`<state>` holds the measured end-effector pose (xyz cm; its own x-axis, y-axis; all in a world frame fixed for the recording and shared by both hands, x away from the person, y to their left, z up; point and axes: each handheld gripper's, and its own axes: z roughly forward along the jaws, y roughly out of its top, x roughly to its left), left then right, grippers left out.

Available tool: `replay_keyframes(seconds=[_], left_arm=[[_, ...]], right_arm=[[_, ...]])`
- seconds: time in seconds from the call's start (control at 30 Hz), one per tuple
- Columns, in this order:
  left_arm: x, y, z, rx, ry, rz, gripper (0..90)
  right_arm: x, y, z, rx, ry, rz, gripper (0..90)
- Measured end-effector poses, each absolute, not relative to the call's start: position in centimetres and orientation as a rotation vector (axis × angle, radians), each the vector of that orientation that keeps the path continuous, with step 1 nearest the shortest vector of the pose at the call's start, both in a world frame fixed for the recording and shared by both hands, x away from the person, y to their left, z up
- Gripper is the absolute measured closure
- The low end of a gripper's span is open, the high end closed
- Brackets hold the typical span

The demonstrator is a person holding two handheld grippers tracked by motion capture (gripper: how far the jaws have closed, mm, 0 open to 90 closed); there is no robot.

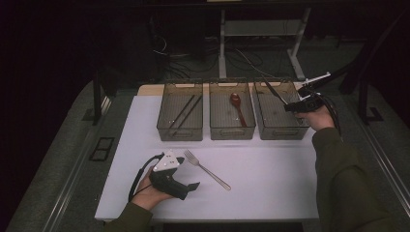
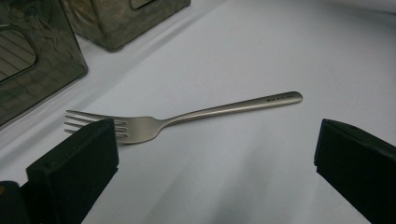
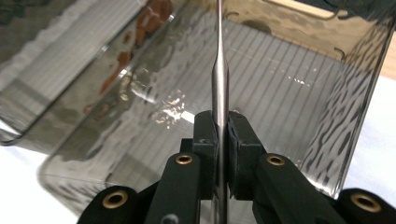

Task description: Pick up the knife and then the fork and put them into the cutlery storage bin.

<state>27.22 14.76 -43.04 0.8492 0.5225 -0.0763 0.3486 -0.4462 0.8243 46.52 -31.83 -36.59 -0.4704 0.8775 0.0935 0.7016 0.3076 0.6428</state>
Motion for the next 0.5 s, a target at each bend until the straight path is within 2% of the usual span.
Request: replay_keyframes(seconds=[0.5], left_arm=[[27.2,14.7,-43.2,2.091,0.634,0.22,0.0]], right_arm=[[47.5,-31.9,-38.8,1.494,2.312,0.787,83.1]])
